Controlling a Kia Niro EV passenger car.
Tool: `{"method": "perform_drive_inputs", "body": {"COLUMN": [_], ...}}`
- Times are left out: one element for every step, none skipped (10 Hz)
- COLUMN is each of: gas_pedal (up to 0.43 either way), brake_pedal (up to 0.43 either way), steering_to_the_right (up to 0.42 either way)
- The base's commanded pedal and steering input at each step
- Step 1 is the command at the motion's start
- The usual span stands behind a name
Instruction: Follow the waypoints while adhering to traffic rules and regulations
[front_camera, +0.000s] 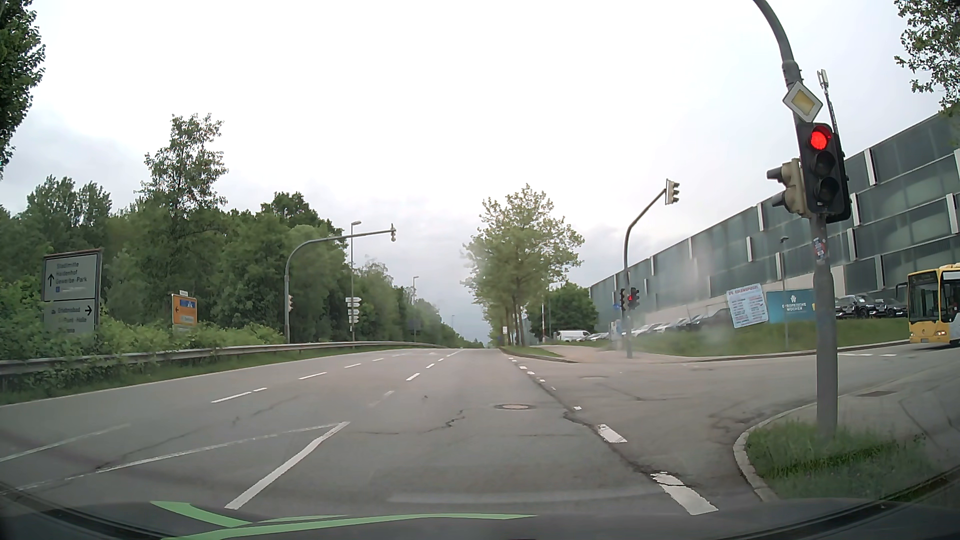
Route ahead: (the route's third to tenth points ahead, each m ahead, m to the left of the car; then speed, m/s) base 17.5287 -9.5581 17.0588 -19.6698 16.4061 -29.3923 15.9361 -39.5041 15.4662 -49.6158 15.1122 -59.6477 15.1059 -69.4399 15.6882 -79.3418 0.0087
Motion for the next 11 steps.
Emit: {"method": "perform_drive_inputs", "body": {"gas_pedal": [0.0,0.0,0.0,0.0,0.0,0.0,0.0,0.0,0.0,0.0,0.0], "brake_pedal": [0.439,0.439,0.433,0.402,0.378,0.372,0.372,0.372,0.366,0.36,0.354], "steering_to_the_right": [0.002,0.002,0.002,0.002,0.002,0.002,0.002,0.003,0.003,0.002,0.002]}}
